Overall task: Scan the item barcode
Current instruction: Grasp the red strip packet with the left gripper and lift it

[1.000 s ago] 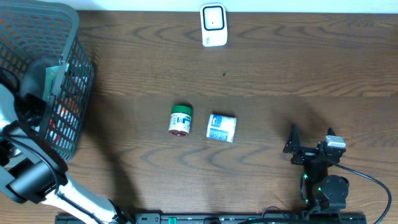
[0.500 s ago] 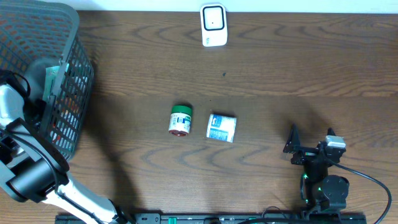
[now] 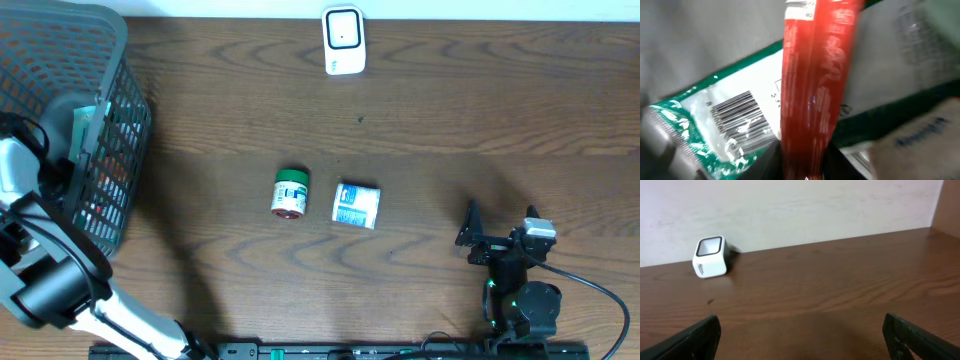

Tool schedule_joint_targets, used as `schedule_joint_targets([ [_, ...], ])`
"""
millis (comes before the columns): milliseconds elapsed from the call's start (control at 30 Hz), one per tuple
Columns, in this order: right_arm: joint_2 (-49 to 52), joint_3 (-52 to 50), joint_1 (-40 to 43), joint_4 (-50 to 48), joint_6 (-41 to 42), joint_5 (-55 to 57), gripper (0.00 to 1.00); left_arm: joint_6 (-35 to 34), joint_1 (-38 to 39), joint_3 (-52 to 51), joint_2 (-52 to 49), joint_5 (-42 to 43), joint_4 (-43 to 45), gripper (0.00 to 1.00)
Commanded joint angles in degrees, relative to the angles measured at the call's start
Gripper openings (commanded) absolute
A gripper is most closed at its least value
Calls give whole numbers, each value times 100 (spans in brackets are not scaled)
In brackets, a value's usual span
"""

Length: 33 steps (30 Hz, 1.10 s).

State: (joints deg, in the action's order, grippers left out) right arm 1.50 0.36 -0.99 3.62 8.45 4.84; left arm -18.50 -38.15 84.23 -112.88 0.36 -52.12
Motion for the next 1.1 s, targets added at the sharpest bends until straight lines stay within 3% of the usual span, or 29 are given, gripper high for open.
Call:
schedule_joint_targets([
  [0, 0, -4, -28, 20, -83, 20, 99, 22, -17, 455, 717, 48, 7, 13],
  [33, 0, -4, -28, 20, -83, 20, 99, 22, -17, 507, 890, 48, 35, 8],
  [367, 0, -4, -28, 20, -83, 20, 99, -216, 24, 603, 2774, 74, 208, 7],
  [533, 0, -4, -28, 20, -83, 20, 99, -214, 424, 603, 3523, 332, 188, 7],
  [733, 0, -4, -28, 20, -83, 20, 99, -216, 1598, 601, 4109, 330, -463, 7],
  [900, 0, -4, -28, 20, -83, 20, 99, -214, 2850, 472, 4046, 330, -1233, 7],
  [1067, 0, -4, -28, 20, -83, 20, 99, -216, 3995, -37, 3840, 330, -1320, 7],
])
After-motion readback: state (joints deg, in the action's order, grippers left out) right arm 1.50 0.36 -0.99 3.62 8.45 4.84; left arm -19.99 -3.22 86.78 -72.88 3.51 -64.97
